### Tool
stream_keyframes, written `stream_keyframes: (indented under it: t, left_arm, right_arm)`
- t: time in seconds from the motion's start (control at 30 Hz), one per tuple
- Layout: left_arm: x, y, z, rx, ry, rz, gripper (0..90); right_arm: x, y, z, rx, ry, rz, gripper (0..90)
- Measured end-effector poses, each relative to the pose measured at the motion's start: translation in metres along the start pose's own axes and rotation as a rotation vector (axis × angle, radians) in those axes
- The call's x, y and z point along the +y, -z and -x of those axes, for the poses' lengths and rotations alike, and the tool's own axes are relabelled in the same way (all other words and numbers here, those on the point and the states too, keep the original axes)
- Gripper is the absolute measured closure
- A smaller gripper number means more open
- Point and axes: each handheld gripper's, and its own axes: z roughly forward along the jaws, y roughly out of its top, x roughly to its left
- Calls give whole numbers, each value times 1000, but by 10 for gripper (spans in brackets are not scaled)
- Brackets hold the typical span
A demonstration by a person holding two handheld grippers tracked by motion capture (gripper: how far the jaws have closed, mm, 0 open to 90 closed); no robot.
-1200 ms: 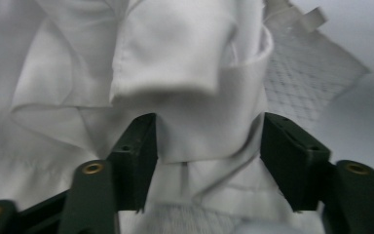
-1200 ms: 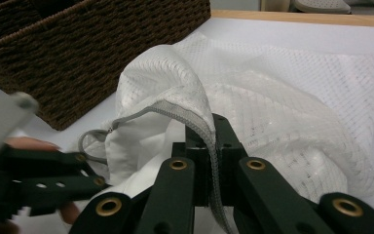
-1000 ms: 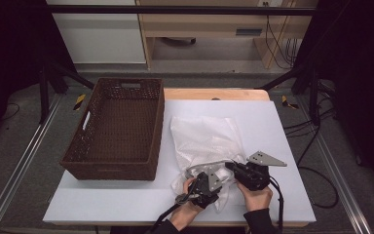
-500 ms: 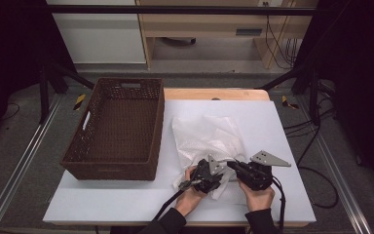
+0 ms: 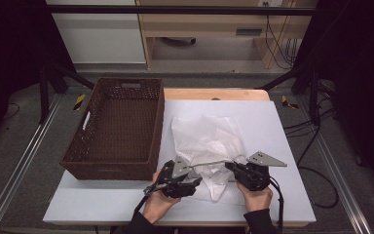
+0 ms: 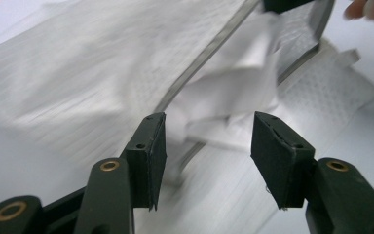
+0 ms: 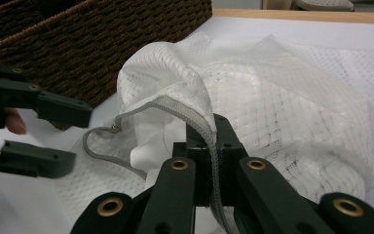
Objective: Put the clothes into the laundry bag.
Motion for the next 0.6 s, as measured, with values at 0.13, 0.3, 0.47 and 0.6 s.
stream_keyframes:
  t: [0.13,0.3,0.47,0.6]
  left_arm:
    - [-22,5,-12,21,30,-44,458]
    - [-38,-5,-21,-11,74,-67,474]
    - [-40,-21,-22,-22,81,-89,638]
    - [-40,-16,-21,-41,95,-94,830]
  right_arm:
    - [0,1,0,-1,-1,-1,881]
    - [0,0,0,-2,5,-6,881]
    - [0,1,-1,-3,6,-6,880]
    - [0,1,-1,-1,7,-7,880]
